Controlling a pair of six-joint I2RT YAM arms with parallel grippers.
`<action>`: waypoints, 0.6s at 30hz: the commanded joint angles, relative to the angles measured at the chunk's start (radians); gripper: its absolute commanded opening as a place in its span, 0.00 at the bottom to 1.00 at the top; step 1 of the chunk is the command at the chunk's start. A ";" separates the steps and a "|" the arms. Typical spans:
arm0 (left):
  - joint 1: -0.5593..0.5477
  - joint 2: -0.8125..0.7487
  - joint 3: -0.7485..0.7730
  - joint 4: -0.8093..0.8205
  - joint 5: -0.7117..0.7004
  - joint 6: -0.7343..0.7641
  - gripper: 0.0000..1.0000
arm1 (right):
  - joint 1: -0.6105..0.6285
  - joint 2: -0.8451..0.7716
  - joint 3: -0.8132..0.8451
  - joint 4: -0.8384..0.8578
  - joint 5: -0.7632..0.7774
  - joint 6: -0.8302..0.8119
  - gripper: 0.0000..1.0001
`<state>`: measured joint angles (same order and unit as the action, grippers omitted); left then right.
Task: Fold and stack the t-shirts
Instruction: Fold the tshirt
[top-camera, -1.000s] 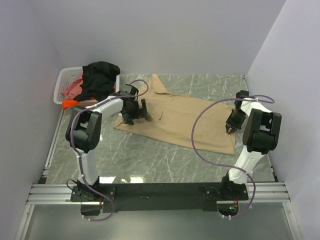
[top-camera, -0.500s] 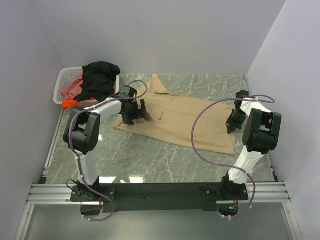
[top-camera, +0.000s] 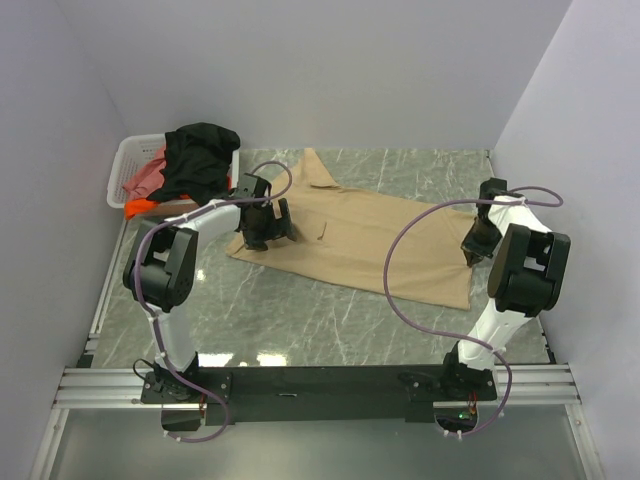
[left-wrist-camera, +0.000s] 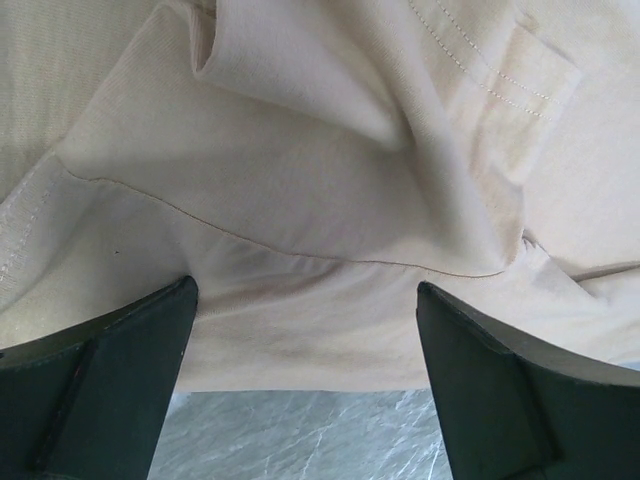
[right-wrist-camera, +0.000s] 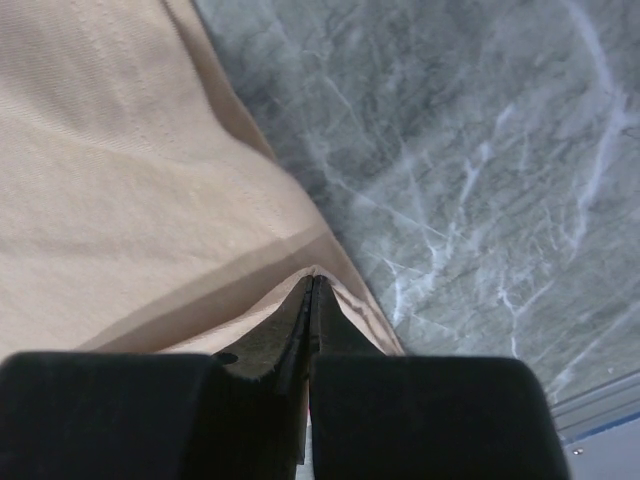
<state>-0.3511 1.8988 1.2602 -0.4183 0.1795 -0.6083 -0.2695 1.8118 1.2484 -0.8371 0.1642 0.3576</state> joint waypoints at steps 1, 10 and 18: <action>0.009 0.003 -0.044 -0.048 -0.032 -0.005 0.99 | -0.016 -0.036 0.017 -0.011 0.061 -0.009 0.00; 0.009 -0.030 0.037 -0.043 0.011 -0.013 0.99 | -0.022 -0.028 0.028 0.001 0.008 -0.014 0.09; 0.009 -0.011 0.330 -0.120 -0.043 -0.008 0.99 | 0.004 -0.126 0.026 0.004 -0.041 -0.028 0.37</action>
<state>-0.3462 1.8915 1.4849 -0.5217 0.1757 -0.6182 -0.2768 1.7882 1.2491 -0.8421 0.1368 0.3412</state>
